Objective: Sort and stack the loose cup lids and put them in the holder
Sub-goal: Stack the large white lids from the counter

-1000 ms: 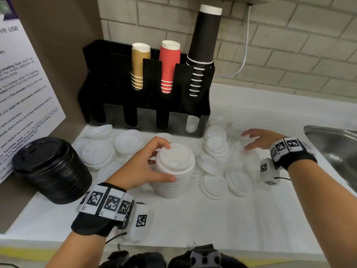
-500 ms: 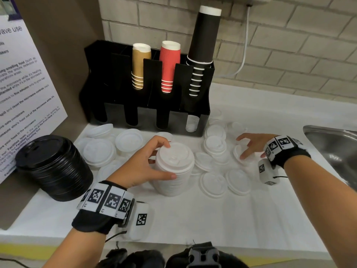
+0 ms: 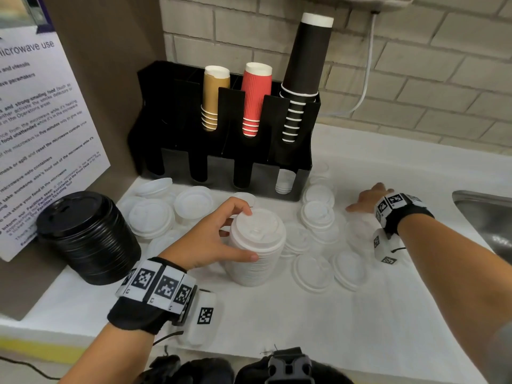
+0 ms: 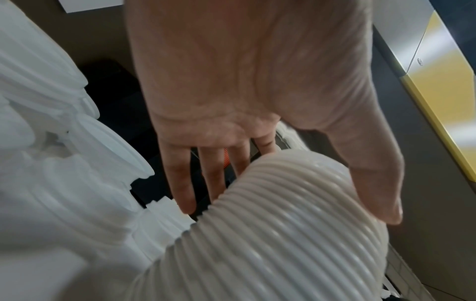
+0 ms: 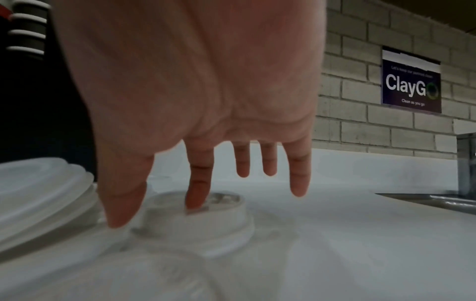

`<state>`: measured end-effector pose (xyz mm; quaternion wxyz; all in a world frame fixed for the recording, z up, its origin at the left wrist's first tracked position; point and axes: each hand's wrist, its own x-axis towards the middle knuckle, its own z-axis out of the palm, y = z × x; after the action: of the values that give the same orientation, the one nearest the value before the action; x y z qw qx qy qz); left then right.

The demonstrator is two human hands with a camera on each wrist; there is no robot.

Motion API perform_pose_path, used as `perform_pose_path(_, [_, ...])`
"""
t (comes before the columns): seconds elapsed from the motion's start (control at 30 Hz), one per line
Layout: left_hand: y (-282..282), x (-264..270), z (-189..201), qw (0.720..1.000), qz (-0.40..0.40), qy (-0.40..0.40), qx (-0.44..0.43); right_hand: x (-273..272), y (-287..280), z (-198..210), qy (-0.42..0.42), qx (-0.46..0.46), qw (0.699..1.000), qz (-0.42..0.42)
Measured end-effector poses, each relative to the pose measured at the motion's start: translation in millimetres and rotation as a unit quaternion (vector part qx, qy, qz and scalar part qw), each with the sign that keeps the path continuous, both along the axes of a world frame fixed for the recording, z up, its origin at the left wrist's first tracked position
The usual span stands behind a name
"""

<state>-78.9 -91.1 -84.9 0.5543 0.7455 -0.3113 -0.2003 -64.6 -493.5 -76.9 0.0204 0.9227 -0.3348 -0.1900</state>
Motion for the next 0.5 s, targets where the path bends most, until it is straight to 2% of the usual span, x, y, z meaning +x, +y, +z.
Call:
perform_pose_path(0.13, [0.3,0.1,1.6,1.000,0.001,-0.001,0.001,2.2,-2.4,-7.2,-0.013,0.037,0.998,0.041])
perform_pose_path(0.27, [0.1,-0.7,0.6,1.000,0.002,-0.002,-0.002,1.0,-1.6,-10.1,-0.089,0.079,0.993,0.004])
perform_pose_path(0.4, [-0.2,-1.3,-2.6,1.000,0.003,-0.005,-0.009,-0.7,2.1,12.8,-0.181,0.102,0.978,-0.008])
perform_pose_path(0.5, [-0.9,-2.4,-3.9,1.000,0.006,-0.006,-0.012,-8.6,19.7,39.8,-0.259,0.147,0.954,0.011])
